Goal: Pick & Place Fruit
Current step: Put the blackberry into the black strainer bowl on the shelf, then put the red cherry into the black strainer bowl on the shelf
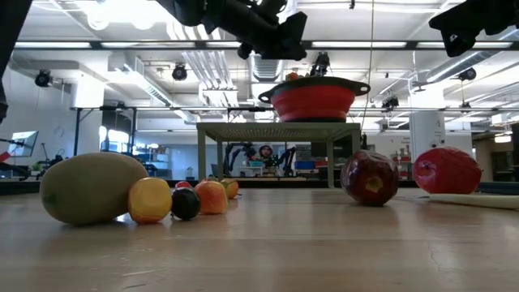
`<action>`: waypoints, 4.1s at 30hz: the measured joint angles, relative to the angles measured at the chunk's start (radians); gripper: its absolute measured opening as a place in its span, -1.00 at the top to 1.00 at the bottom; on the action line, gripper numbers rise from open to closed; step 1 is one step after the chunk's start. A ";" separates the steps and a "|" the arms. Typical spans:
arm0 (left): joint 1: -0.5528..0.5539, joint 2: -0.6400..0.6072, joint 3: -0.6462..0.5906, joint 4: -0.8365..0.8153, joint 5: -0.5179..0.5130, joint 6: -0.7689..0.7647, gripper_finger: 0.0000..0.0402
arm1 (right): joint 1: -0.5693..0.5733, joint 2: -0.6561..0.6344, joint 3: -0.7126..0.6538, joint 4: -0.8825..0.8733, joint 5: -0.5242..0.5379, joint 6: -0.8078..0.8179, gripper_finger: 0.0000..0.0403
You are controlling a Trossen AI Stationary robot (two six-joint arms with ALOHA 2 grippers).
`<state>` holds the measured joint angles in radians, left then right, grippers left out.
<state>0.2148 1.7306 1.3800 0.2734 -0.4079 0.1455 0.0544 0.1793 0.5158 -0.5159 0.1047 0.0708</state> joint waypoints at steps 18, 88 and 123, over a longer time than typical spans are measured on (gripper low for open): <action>0.030 0.007 0.000 -0.012 0.006 -0.041 0.23 | 0.000 0.000 0.000 0.000 0.000 0.000 0.96; -0.105 -0.313 -0.322 -1.143 0.133 -1.209 -0.02 | 0.000 0.000 0.000 0.000 0.000 0.000 0.96; -0.106 -0.147 -0.616 -0.562 0.186 -1.115 -0.02 | 0.000 0.000 0.000 0.000 0.000 0.000 0.96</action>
<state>0.1090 1.5832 0.7638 -0.2884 -0.2218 -0.9696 0.0540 0.1791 0.5156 -0.5163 0.1047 0.0711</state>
